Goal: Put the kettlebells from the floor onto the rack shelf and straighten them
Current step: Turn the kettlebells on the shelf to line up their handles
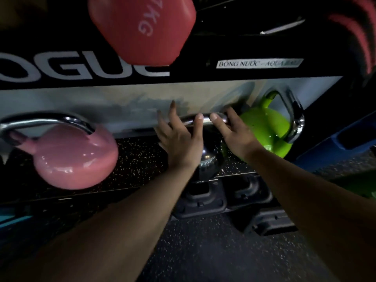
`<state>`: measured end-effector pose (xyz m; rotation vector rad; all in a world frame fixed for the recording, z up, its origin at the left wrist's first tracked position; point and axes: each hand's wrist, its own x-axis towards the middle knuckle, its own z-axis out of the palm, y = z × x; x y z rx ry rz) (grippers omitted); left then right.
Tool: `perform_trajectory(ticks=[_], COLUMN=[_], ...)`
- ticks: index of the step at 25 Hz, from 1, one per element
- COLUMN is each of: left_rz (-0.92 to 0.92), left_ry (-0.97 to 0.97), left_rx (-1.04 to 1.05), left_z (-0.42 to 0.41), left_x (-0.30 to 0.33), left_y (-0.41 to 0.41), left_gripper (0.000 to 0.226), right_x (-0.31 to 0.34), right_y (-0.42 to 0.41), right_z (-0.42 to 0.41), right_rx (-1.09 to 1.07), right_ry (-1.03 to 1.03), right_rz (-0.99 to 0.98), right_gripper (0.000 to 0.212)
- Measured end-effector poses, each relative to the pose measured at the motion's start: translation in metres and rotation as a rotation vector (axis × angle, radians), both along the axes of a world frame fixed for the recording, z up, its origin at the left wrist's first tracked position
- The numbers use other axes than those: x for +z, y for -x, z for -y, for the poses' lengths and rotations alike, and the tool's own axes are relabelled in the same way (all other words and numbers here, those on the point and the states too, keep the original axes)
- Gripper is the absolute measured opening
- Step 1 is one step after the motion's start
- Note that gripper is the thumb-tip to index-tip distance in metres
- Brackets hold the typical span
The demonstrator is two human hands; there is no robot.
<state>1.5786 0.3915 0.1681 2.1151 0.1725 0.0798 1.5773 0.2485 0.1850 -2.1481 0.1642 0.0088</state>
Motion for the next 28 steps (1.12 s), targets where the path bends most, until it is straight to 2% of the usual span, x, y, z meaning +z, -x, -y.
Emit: perform_trajectory(ticks=[1,2,5,7,9,11,15,19,21,28], left_rz=[-0.06,-0.075,-0.1,-0.167,-0.192,-0.186,-0.166,-0.149,-0.149,-0.102], left_ry=[0.142,0.199,0.18,0.245,0.284,0.306,0.324,0.29,0.288,0.298], left_rx=[0.057,0.039,-0.112,-0.062,-0.005,-0.012,-0.195,-0.217,-0.222,-0.273], left_z=[0.005,0.002,-0.017,-0.012,0.003,0.008,-0.001,0.001,0.002,0.004], left_x=[0.002,0.002,0.007,0.006,-0.003,-0.005,-0.004,-0.023,-0.02,-0.022], left_y=[-0.001,-0.01,-0.05,-0.05,-0.029,-0.025,-0.055,-0.041,-0.041,-0.061], left_gripper=[0.072,0.077,0.089,0.095,0.095,0.093,0.073,0.078,0.074,0.085], right_x=[-0.004,-0.009,-0.017,-0.017,-0.013,-0.011,-0.013,-0.013,-0.014,-0.015], right_y=[0.001,0.006,0.027,0.03,0.021,0.018,0.043,0.045,0.041,0.036], right_z=[-0.003,-0.008,-0.02,-0.015,-0.011,-0.02,-0.045,-0.04,-0.041,-0.064], right_rx=[-0.038,-0.086,-0.119,-0.091,-0.117,-0.179,-0.174,-0.139,-0.126,-0.192], right_ry=[-0.012,-0.005,0.015,-0.106,-0.322,-0.437,-0.433,-0.561,-0.535,-0.571], right_rz=[0.019,0.049,0.126,0.055,-0.011,-0.055,-0.074,-0.059,-0.037,-0.01], right_gripper=[0.033,0.035,0.03,0.028,0.039,0.046,0.043,0.038,0.042,0.046])
